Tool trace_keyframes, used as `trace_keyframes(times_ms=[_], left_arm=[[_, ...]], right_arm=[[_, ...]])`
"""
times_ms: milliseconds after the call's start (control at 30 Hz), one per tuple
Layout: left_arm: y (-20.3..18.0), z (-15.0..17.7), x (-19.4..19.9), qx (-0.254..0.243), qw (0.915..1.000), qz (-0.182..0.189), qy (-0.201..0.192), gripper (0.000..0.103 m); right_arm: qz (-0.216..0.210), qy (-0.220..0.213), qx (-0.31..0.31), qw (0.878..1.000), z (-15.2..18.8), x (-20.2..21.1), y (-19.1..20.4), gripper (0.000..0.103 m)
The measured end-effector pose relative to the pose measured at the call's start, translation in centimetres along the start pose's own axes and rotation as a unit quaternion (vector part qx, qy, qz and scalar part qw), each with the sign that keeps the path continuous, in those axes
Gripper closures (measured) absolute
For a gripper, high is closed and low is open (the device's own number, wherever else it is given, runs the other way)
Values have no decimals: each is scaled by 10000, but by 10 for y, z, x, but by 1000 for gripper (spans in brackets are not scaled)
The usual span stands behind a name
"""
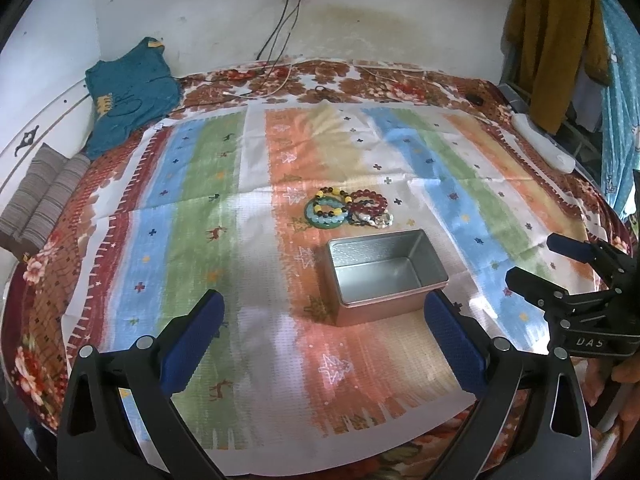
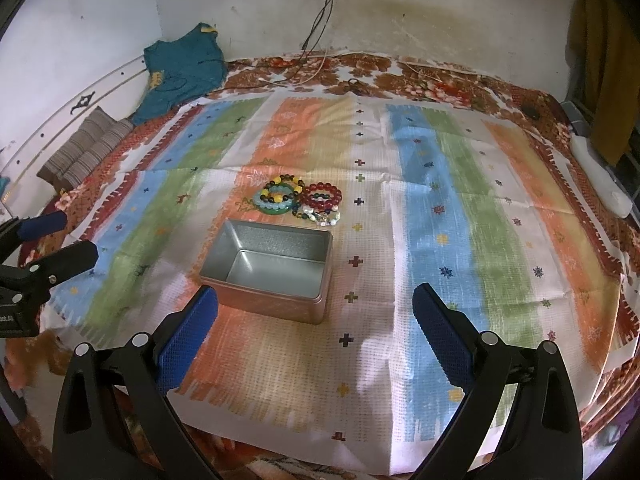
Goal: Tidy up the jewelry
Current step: 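Move both grippers forward over the tin toward the bracelet pile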
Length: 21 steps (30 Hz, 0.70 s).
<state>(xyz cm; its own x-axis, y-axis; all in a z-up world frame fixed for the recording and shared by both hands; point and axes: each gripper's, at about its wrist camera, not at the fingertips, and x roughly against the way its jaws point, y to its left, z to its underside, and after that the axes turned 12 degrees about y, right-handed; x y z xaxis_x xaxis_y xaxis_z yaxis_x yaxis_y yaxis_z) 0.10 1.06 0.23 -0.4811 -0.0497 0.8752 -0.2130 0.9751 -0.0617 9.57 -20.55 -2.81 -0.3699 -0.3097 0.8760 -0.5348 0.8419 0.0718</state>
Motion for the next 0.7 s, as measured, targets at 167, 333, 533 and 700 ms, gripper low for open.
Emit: trace_keyframes(times_ms=[167,333,533,700], left_arm=[[2,-2,1,107,9998,-146,-106,6],[-1,-5,-4,41,9997,-226,-27,6],[-6,-12,-6,37,9988,-476,-96,6],[-7,-22,-7,21,9988,-458,-191,6]], right_arm=[[-17,10,-74,10000,0,-3,-3,4],[-23,16,-95,10000,-1,-6,-4,4],[46,-8,-117,9999,-7,-9,-7,4],[208,-46,-59,9998,-18,-13,-9,4]])
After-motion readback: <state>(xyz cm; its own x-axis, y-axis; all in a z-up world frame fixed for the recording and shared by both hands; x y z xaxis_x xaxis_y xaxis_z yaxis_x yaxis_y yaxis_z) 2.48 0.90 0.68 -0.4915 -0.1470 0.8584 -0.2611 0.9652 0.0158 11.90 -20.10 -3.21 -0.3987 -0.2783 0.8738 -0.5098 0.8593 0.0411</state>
